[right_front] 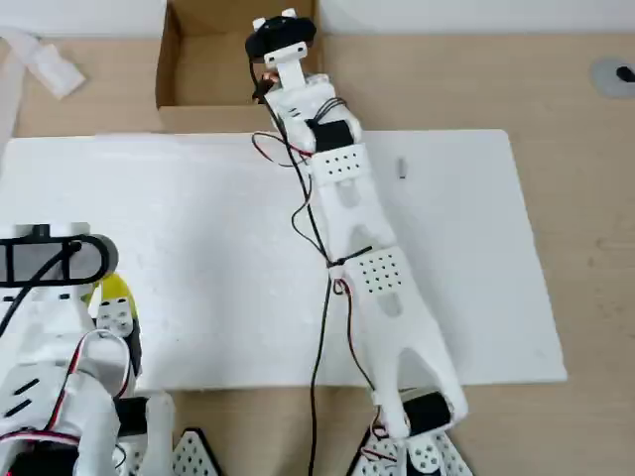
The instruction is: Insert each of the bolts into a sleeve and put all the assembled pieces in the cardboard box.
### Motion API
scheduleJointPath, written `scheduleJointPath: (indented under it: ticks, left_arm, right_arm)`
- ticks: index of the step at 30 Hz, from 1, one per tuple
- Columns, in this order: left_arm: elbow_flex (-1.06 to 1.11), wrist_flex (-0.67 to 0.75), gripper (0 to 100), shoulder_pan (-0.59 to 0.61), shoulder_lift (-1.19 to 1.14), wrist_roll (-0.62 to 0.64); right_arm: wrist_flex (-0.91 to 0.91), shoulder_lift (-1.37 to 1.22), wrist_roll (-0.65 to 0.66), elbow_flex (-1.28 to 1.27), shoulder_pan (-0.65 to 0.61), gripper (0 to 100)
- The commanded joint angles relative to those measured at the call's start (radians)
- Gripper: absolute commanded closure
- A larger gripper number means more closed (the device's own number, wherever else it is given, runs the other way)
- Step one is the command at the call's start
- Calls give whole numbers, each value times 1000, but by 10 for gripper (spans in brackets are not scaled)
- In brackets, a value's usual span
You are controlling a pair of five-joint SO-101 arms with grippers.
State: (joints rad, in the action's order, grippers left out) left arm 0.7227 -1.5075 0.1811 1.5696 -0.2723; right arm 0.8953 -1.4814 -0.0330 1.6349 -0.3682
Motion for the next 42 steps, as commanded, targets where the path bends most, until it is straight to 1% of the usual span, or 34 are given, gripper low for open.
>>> scheduleJointPath:
  ticks: [1,3,5,9,14,21,23,25,29,31,34,36,42]
  left_arm:
    - [2,-3,995,15,1,-2]
    - [2,-3,995,15,1,-2]
    - [2,-3,995,15,1,-2]
    - [2,-3,995,15,1,-2]
    - [2,-3,995,15,2,-2]
    - [2,-3,995,14,2,-2]
    - [2,-3,995,14,2,-2]
    - [2,-3,995,14,2,-2]
    - [2,-5,995,14,2,-3]
    - [2,-8,995,14,2,-3]
    - [2,-49,995,9,2,-3]
    - [2,-72,994,14,2,-3]
    - [8,-74,993,14,2,-3]
  right_arm:
    - [117,77,8,30,-22,754]
    - [170,130,8,30,-31,714]
    - [204,188,8,31,-45,694]
    - [292,326,8,31,-50,710]
    - [517,516,8,31,-42,789]
    - [876,720,12,31,-42,958]
    - [895,765,9,27,-35,991]
    - [893,812,8,28,-10,989]
    - [896,915,6,13,-4,990]
    - [898,972,6,-56,-4,990]
    - [898,1118,6,-252,-8,990]
    - [898,1250,6,-446,-10,990]
    - [893,1676,12,-1082,-5,990]
